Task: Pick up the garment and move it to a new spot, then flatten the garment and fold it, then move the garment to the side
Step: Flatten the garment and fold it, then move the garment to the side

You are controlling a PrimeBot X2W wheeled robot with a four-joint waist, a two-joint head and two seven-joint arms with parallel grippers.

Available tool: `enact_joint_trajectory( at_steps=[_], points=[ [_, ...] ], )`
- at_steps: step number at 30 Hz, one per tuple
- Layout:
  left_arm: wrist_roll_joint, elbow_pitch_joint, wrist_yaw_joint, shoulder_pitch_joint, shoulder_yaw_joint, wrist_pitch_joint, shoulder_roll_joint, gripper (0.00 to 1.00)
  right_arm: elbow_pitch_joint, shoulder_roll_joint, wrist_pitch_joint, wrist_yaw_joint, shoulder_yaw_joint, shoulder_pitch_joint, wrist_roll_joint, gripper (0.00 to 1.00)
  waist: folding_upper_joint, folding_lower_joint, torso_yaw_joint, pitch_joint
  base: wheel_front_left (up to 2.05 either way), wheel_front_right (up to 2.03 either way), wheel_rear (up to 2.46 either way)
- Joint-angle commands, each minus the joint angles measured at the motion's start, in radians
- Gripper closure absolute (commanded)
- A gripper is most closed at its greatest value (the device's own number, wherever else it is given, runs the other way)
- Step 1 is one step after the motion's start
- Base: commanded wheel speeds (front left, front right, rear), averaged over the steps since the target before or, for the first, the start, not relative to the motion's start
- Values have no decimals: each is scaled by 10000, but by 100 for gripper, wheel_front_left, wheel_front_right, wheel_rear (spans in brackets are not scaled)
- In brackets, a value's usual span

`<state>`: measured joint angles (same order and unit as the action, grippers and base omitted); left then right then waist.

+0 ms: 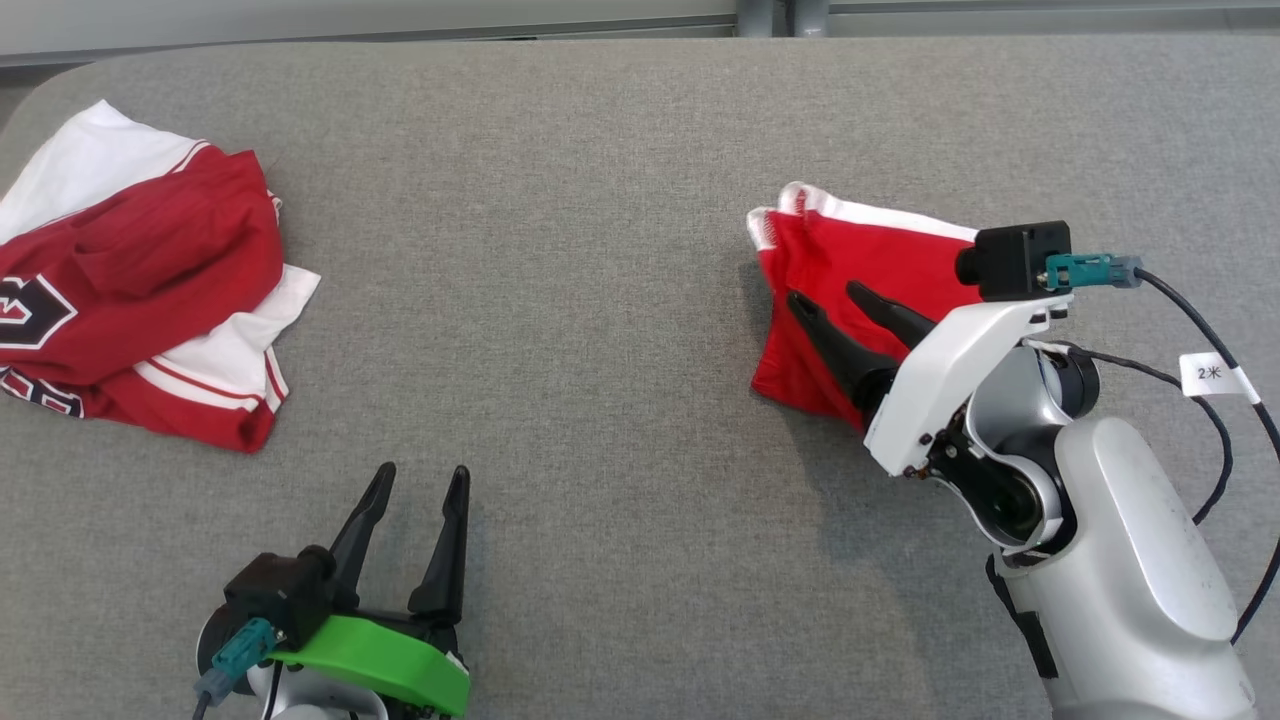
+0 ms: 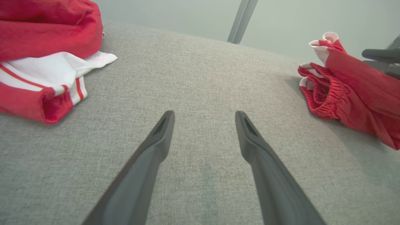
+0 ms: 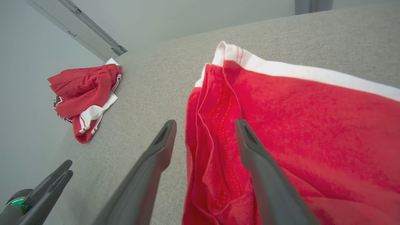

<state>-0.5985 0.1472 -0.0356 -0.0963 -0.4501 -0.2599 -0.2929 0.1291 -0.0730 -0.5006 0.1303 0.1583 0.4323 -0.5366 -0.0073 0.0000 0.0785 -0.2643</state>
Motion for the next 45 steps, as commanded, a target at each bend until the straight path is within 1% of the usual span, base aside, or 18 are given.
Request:
enact_joint_trajectory(
  at_steps=[1, 4, 7, 11, 14, 16, 17, 20, 28, 29, 32, 35, 36, 37, 38, 39, 42, 45],
  points=[
    [0, 19, 23, 38, 63, -48, 8, 0, -282, -15, 55, 6, 122, -82, -142, 0, 73, 0, -56, 35, 0, 0, 0],
    [-22, -4, 0, 107, 125, -49, -40, 0, -1223, -254, -11, 6, 390, -400, -493, 0, 73, 0, -155, 86, 0, 0, 0],
    [-44, -87, -69, 190, 240, -51, -111, 0, -2493, -415, -211, 6, 268, -838, -959, 0, 73, 0, -314, 86, 0, 0, 0],
    [-58, -291, -144, 321, 407, -56, -140, 0, -3678, -745, -533, 6, -636, -1404, -1025, 0, 73, 0, -617, -20, 0, 0, 0],
    [-15, -361, -101, 330, 384, -56, -120, 0, -3851, -917, -692, 6, -1578, -1652, -832, 0, 73, 0, -724, -120, 0, 0, 0],
    [27, -372, -79, 250, 363, -57, -101, 0, -3716, -1087, -729, 6, -2099, -1756, -585, 0, 73, 0, -746, -176, 0, 0, 0],
    [42, -374, -70, 199, 352, -57, -89, 0, -3557, -1053, -752, 6, -2310, -1821, -577, 0, 73, 0, -753, -202, 0, 0, 0],
    [69, -376, -24, 20, 314, -58, -53, 0, -2975, -1058, -669, 6, -2575, -1790, -538, 0, 73, 0, -740, -310, 0, 0, 0],
    [123, -209, 136, -318, 163, -51, 66, 0, -345, -1054, -209, 6, -2505, -1019, -789, 0, 73, 0, -450, -519, 0, 0, 0],
    [133, -132, 165, -380, 125, -53, 116, 0, 239, -1037, -128, 6, -2382, -799, -974, 0, 73, 0, -322, -515, 0, 0, 0],
    [138, -26, 205, -435, 104, -55, 186, 0, 916, -992, -127, 6, -2153, -539, -1581, 0, 73, 0, -141, -493, 0, 0, 0],
    [154, 47, 258, -449, 88, -58, 288, 0, 1440, -1232, -171, 6, -1945, -447, -1982, 0, 73, 0, 65, -433, 0, 0, 0],
    [158, 72, 249, -438, 98, -59, 319, 0, 1558, -1284, -127, 6, -1909, -438, -2076, 31, 73, 0, 134, -394, 0, 0, 0],
    [158, 72, 249, -438, 98, -59, 319, 0, 1558, -1284, -127, 6, -1909, -438, -2076, 31, 73, 0, 134, -394, 0, 0, 0],
    [167, 89, 243, -426, 133, -60, 350, 0, 1663, -1322, -69, 6, -1900, -438, -2199, 76, 73, 0, 203, -350, 0, 0, 0],
    [166, 109, 251, -400, 151, -61, 381, 0, 1718, -1373, -69, 6, -1857, -441, -2352, 100, 73, 0, 269, -298, 0, 0, 0],
    [179, 170, 314, -251, 203, -54, 471, 0, 1506, -1649, 91, 6, -1761, -529, -2782, 100, 73, 0, 438, -89, 0, 0, 0],
    [214, 211, 331, -81, 297, -54, 556, 0, 908, -1871, 106, 7, -1596, -627, -3247, 100, 73, 0, 545, 128, 0, 0, 0]
  ],
)
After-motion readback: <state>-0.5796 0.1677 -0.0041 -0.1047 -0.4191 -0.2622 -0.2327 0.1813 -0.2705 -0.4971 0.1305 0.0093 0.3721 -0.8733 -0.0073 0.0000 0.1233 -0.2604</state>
